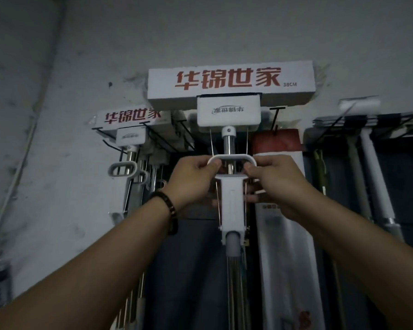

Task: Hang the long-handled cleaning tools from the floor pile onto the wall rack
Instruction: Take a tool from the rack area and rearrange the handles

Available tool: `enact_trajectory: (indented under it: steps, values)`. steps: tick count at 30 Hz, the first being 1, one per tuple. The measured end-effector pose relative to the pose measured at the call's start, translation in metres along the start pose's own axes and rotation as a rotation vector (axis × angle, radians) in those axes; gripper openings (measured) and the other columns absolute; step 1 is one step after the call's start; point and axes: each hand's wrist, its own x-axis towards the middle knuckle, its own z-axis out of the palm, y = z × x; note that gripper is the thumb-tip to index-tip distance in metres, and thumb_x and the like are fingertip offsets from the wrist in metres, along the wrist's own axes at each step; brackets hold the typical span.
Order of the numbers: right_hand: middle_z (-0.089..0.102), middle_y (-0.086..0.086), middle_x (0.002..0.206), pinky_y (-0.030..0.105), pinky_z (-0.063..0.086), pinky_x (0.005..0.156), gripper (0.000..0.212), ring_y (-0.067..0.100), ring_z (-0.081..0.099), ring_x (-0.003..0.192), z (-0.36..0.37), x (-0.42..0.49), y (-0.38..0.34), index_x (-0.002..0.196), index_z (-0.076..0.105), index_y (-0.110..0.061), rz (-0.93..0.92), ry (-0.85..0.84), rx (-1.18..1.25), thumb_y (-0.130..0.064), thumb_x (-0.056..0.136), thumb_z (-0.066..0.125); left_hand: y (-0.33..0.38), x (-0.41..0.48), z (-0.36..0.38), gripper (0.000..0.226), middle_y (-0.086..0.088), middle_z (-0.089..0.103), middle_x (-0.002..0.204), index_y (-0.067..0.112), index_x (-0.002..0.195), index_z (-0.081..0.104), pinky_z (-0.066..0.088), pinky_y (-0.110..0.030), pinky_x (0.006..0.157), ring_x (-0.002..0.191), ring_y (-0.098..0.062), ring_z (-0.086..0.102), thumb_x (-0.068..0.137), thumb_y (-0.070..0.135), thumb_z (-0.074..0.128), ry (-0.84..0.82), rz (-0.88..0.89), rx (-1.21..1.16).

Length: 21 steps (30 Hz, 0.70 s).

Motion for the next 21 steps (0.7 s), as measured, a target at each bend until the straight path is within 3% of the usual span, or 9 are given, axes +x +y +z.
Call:
enact_trajectory:
  steps: [3, 5, 8, 11, 14, 16, 21]
  values:
    - [0.076, 0.02, 0.1, 0.038, 0.064, 0.061, 0.018, 0.029, 0.071, 0.075, -0.011, 0.026, 0.008, 0.115, 0.075, -0.008, 0.017, 0.023, -0.025, -0.014, 0.105, 0.061, -0.003, 0.026, 0.016, 0.031, -0.022, 0.075, 0.094, 0.007, 0.102, 0.076, 0.063, -0.051, 0.059, 0.078, -0.039, 0.077, 0.105, 0.032, 0.058, -0.004, -0.047, -0.004]
    - [0.074, 0.022, 0.1, 0.037, 0.063, 0.06, 0.017, 0.029, 0.069, 0.075, -0.017, 0.041, 0.012, 0.113, 0.075, -0.008, 0.016, 0.026, -0.051, -0.014, 0.105, 0.061, -0.006, 0.038, 0.024, 0.032, -0.019, 0.071, 0.084, 0.005, 0.101, 0.075, 0.063, -0.051, 0.058, 0.072, -0.036, 0.075, 0.106, 0.03, 0.057, 0.007, -0.057, -0.001]
    - [0.074, 0.027, 0.1, 0.053, 0.066, 0.068, 0.015, 0.035, 0.07, 0.076, -0.023, 0.061, 0.024, 0.102, 0.077, -0.008, 0.003, 0.049, -0.115, -0.013, 0.103, 0.063, -0.014, 0.05, 0.037, 0.031, -0.028, 0.071, 0.089, 0.004, 0.104, 0.075, 0.063, -0.062, 0.062, 0.078, -0.045, 0.074, 0.106, 0.029, 0.057, 0.024, -0.072, -0.005]
    - [0.077, 0.022, 0.088, 0.062, 0.064, 0.072, 0.015, 0.041, 0.076, 0.08, -0.023, 0.074, 0.042, 0.093, 0.079, -0.013, 0.001, 0.113, -0.232, -0.016, 0.098, 0.065, -0.026, 0.055, 0.046, 0.03, -0.016, 0.066, 0.078, 0.003, 0.105, 0.074, 0.064, -0.054, 0.058, 0.062, -0.031, 0.069, 0.106, 0.027, 0.057, 0.002, -0.109, -0.022]
    - [0.074, 0.012, 0.079, 0.044, 0.064, 0.066, 0.016, 0.028, 0.07, 0.068, -0.023, 0.08, 0.057, 0.103, 0.08, -0.014, 0.002, 0.167, -0.336, -0.017, 0.1, 0.064, -0.043, 0.061, 0.053, 0.028, -0.007, 0.067, 0.07, 0.007, 0.101, 0.076, 0.058, -0.038, 0.048, 0.049, -0.019, 0.066, 0.106, 0.026, 0.057, 0.0, -0.123, 0.03]
    - [0.071, 0.008, 0.077, 0.033, 0.053, 0.058, 0.018, 0.021, 0.064, 0.064, -0.023, 0.083, 0.063, 0.107, 0.08, -0.014, -0.017, 0.188, -0.377, -0.018, 0.102, 0.063, -0.052, 0.065, 0.056, 0.027, -0.003, 0.069, 0.068, 0.013, 0.098, 0.08, 0.062, -0.043, 0.053, 0.056, -0.021, 0.07, 0.104, 0.029, 0.059, 0.037, -0.099, 0.062]
    - [0.075, 0.007, 0.086, 0.033, 0.055, 0.06, 0.02, 0.022, 0.069, 0.072, -0.024, 0.088, 0.066, 0.109, 0.08, -0.019, -0.004, 0.238, -0.399, -0.017, 0.103, 0.061, -0.055, 0.074, 0.064, 0.026, -0.007, 0.064, 0.067, 0.012, 0.095, 0.079, 0.063, -0.058, 0.061, 0.058, -0.027, 0.066, 0.103, 0.027, 0.059, -0.013, -0.158, -0.013]
